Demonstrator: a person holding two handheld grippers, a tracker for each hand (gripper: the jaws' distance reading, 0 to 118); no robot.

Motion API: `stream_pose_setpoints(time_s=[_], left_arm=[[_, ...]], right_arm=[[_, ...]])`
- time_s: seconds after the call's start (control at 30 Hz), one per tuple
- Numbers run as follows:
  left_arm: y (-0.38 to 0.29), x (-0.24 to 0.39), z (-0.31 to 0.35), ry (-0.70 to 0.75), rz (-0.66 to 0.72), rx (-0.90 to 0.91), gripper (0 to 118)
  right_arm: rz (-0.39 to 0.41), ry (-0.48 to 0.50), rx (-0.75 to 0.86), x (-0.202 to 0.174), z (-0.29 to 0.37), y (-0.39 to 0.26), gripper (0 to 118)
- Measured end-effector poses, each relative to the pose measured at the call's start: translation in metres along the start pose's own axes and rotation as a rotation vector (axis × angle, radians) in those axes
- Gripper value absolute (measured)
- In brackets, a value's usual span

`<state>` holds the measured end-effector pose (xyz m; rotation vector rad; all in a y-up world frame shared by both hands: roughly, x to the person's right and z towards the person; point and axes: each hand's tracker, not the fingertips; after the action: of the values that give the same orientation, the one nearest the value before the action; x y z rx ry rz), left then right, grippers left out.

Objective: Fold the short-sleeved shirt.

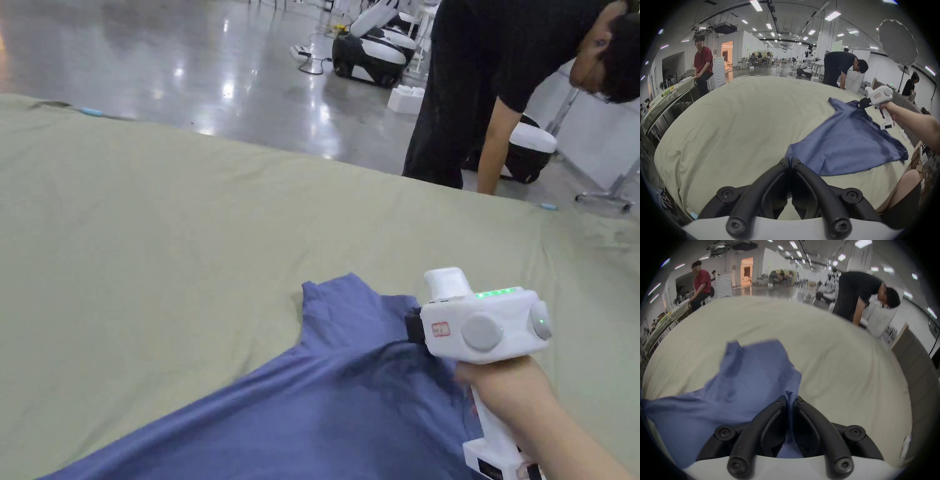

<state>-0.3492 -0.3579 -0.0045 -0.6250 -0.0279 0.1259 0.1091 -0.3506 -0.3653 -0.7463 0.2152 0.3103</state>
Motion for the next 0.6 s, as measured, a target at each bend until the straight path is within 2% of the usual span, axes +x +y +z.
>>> stream_pose_setpoints(time_s=[0.13,0.23,0.43,0.5,0.6], left_arm=[[0.025,-0.001,0.029,-0.030,0.029,0.083,1],[0.051,0.000,0.056,-0.060,0.038,0.167,1],[0.123,0.004,0.116,-0.080,-0.014,0.344,1],[0.152,0.008,0.136,-0.085,-0.031,0.398,1],[0.193,0.012,0.162,-0.066,-0.059,0.465,1]], right_arm=[[-0.063,-0.046,0.133,0.022,0.086,0.014,11],[-0.068,-0.099,0.228,0.041,0.164,0.022,11],[-0.130,-0.166,0.420,0.082,0.331,0.030,11],[-0.165,-0.172,0.491,0.090,0.385,0.030,11],[-0.159,-0.190,0.565,0.088,0.452,0.033,11]])
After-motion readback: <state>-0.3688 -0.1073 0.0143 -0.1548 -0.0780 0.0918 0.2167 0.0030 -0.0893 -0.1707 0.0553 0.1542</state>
